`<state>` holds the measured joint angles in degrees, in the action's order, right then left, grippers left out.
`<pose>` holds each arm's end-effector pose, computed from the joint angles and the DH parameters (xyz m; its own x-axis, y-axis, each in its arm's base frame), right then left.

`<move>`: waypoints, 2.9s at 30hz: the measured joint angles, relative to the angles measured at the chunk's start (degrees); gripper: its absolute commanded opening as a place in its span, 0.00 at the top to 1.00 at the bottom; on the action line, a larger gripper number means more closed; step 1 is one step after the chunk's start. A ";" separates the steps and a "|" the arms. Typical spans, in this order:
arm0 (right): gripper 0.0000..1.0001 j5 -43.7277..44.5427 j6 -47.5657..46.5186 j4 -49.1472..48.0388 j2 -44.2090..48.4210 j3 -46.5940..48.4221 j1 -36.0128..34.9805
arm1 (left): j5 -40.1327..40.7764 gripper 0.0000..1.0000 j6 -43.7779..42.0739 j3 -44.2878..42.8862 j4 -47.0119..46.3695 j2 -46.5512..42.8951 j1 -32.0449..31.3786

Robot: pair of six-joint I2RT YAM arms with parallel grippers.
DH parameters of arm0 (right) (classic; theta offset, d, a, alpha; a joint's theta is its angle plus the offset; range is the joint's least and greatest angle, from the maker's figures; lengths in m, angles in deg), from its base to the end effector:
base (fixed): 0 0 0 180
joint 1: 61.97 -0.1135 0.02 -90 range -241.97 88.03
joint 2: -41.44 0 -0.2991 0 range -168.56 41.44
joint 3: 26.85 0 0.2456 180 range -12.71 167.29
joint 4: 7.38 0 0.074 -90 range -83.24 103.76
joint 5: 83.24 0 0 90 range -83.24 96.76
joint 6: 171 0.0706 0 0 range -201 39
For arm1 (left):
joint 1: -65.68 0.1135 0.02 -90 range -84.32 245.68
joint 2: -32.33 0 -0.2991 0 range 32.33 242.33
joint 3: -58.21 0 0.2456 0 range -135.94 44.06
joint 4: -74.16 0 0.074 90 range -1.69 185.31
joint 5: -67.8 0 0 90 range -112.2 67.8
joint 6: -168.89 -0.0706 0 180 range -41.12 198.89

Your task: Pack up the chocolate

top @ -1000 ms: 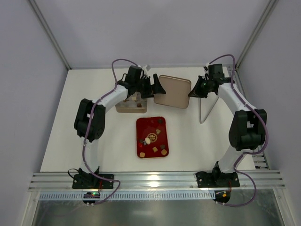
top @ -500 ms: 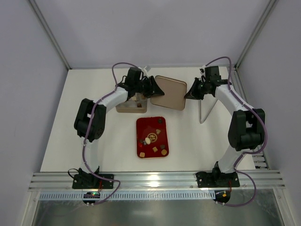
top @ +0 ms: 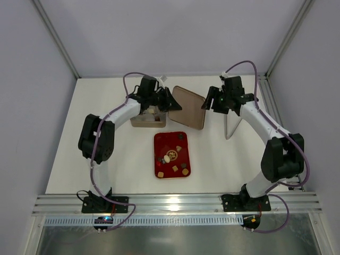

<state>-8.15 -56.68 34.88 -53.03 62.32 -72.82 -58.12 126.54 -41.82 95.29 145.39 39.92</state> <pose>0.3736 0.0901 0.2840 -0.8056 0.2508 -0.5367 -0.0227 0.8923 0.4509 0.4188 -0.2481 0.2597 -0.9239 -0.2187 -0.3140 0.1579 0.5296 -0.8334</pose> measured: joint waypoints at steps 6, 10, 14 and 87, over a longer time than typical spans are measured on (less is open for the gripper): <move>0.28 13.90 -11.54 -3.69 13.55 -3.41 -15.43 | -0.02 1.00 0.96 -0.07 9.35 -2.54 2.45; 0.27 21.05 -21.09 -8.39 19.41 -6.14 -29.68 | -0.63 1.00 2.80 0.07 14.25 -4.07 4.44; 0.28 30.14 -29.88 -11.06 18.80 -7.80 -40.76 | -1.64 1.00 4.96 1.49 16.57 -6.60 5.64; 0.96 -22.71 21.62 -38.10 -25.83 21.79 -14.78 | 20.83 0.05 -8.85 -0.52 24.06 -26.25 25.51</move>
<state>-30.86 -35.06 -3.22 -78.87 84.11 -87.59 -37.29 117.69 -42.35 119.35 119.14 65.42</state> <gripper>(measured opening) 0.154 0.951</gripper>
